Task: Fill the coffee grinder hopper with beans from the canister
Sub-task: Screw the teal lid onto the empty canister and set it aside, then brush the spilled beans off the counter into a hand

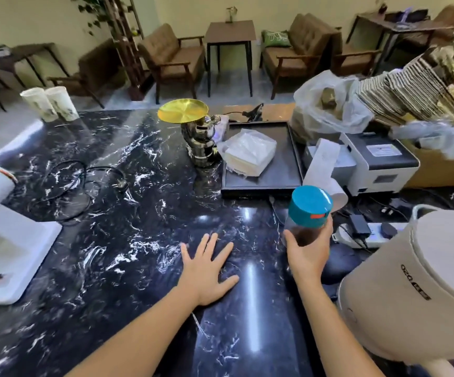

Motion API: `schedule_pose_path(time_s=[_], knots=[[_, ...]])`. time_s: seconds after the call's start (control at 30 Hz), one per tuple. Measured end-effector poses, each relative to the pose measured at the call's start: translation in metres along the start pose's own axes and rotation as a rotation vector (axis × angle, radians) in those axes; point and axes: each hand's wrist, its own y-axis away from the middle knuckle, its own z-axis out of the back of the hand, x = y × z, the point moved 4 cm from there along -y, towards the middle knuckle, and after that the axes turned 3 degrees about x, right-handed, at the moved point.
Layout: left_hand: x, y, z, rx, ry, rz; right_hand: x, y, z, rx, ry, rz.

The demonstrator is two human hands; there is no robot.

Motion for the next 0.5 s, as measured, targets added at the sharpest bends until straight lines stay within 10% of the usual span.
schedule_pose_path(time_s=[0.33,0.5], knots=[[0.046,0.067,0.0,-0.087,0.193,-0.285,-0.001,0.068,-0.022,-0.233,0.137,0.141],[0.109,0.132,-0.012,-0.189,0.256,-0.429,0.025,0.19,-0.116,0.134,0.123,0.168]])
